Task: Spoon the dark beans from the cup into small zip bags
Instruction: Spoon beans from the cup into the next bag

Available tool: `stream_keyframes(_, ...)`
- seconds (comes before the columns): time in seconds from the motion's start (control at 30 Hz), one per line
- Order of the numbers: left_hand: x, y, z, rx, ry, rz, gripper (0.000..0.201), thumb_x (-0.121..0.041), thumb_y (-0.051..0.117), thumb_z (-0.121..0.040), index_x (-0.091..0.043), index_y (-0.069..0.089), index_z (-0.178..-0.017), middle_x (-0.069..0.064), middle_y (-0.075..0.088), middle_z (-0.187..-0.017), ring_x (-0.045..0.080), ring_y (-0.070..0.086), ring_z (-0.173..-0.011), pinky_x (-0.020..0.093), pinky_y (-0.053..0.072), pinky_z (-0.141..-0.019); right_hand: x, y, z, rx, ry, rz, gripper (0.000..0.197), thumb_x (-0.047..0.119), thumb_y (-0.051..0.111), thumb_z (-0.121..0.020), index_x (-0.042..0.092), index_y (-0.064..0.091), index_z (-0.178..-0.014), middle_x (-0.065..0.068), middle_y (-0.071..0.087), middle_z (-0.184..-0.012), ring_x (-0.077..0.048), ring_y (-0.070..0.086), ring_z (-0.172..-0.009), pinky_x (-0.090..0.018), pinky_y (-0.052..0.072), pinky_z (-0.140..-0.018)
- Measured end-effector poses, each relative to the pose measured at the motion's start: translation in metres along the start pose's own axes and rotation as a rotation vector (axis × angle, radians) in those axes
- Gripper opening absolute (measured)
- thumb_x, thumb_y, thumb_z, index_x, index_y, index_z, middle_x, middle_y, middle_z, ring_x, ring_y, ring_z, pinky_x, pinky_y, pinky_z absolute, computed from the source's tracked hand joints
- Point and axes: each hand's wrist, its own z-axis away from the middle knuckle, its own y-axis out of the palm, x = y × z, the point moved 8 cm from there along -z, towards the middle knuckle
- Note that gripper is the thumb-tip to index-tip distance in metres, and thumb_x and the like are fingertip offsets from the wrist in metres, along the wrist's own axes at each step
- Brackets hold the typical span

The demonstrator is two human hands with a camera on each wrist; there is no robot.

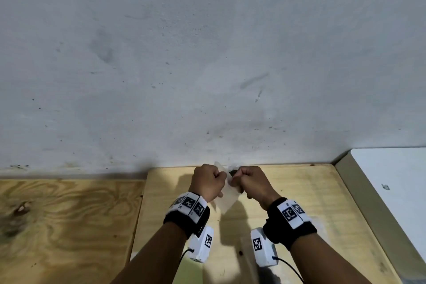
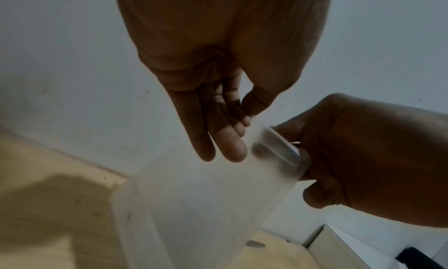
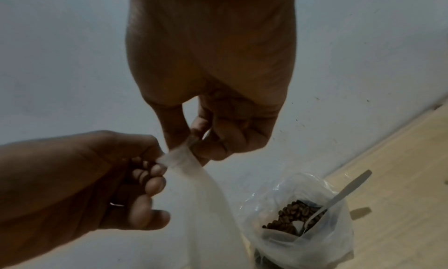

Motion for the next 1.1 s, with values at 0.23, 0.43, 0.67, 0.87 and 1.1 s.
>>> stream_keyframes(0.23,-0.009,0.015,-0.011,0.050,0.001,-0.078,0.040,-0.028,0.051,-0.082,0.005,0.055,-0.059,0.024,0.065,-0.060,0.021,0.063,-0.041,0.033,0.054,-0.055,0.008,-0.025,-0.022,-0.100,-0.280,0.225,0.028,0.005,0.063,-0.078,0.030,0.056,-0.066,0.002,0.069,-0.068,-0.007,0.054,-0.048,-0.026,0.046,-0.053)
stream_keyframes(0.43,-0.027,0.021,-0.018,-0.024,0.268,-0.104,0.039,-0.041,0.074,-0.062,-0.025,0.061,-0.096,-0.009,0.059,-0.098,0.009,0.055,-0.085,0.022,0.045,-0.073,-0.008,-0.029,-0.037,0.101,-0.204,0.149,0.047,-0.018,0.046,-0.073,0.019,0.075,-0.081,-0.018,0.073,-0.086,-0.012,0.061,-0.057,-0.027,0.053,-0.055)
stream_keyframes(0.67,-0.031,0.043,-0.026,0.069,0.422,-0.574,0.122,-0.060,0.078,-0.049,-0.021,0.025,-0.151,-0.003,0.038,-0.147,0.017,0.040,-0.132,0.038,0.030,-0.111,-0.006,-0.037,-0.040,0.217,-0.137,0.064,0.041,-0.015,0.049,-0.079,0.013,0.076,-0.091,-0.005,0.063,-0.080,-0.003,0.050,-0.045,-0.018,0.037,-0.040)
stream_keyframes(0.87,-0.039,0.043,-0.031,0.083,0.486,-0.521,0.110,-0.049,0.083,-0.053,-0.022,0.034,-0.147,-0.004,0.047,-0.135,0.015,0.048,-0.119,0.028,0.038,-0.102,-0.009,-0.044,-0.056,0.195,-0.192,0.171,0.023,0.015,0.084,-0.074,0.031,0.071,-0.066,0.008,0.063,-0.065,-0.007,0.058,-0.050,-0.012,0.035,-0.040)
stream_keyframes(1.1,-0.033,0.045,-0.033,0.118,0.425,-0.492,0.106,-0.058,0.084,-0.055,-0.023,0.037,-0.144,-0.007,0.048,-0.134,0.013,0.047,-0.119,0.025,0.035,-0.102,-0.016,-0.033,-0.072,0.272,-0.227,0.289,0.021,0.001,0.071,-0.076,0.017,0.078,-0.087,0.007,0.066,-0.063,-0.004,0.056,-0.054,-0.023,0.047,-0.050)
